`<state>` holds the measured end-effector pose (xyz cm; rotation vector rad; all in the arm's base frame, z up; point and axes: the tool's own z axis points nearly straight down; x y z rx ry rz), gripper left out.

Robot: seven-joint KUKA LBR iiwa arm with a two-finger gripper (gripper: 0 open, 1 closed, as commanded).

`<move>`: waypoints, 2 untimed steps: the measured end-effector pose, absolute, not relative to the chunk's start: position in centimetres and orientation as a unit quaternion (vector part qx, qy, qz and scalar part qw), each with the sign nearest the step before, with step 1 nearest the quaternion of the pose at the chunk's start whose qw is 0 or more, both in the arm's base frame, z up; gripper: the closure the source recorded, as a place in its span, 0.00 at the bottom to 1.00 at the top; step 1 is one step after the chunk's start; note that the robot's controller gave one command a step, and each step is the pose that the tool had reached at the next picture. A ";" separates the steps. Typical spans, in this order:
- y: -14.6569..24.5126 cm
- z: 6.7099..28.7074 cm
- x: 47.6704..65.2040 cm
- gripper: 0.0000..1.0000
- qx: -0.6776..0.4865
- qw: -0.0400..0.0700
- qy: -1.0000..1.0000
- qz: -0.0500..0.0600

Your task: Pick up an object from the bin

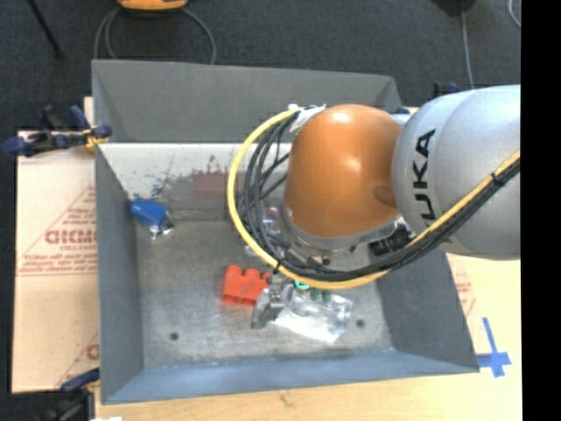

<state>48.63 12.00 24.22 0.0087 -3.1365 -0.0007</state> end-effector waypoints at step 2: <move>8.6 7.7 59.2 0.00 0.241 0.000 -0.970 -0.003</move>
Offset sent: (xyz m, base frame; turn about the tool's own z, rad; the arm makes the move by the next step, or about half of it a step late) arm 0.0537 -0.0168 -0.1547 -0.6375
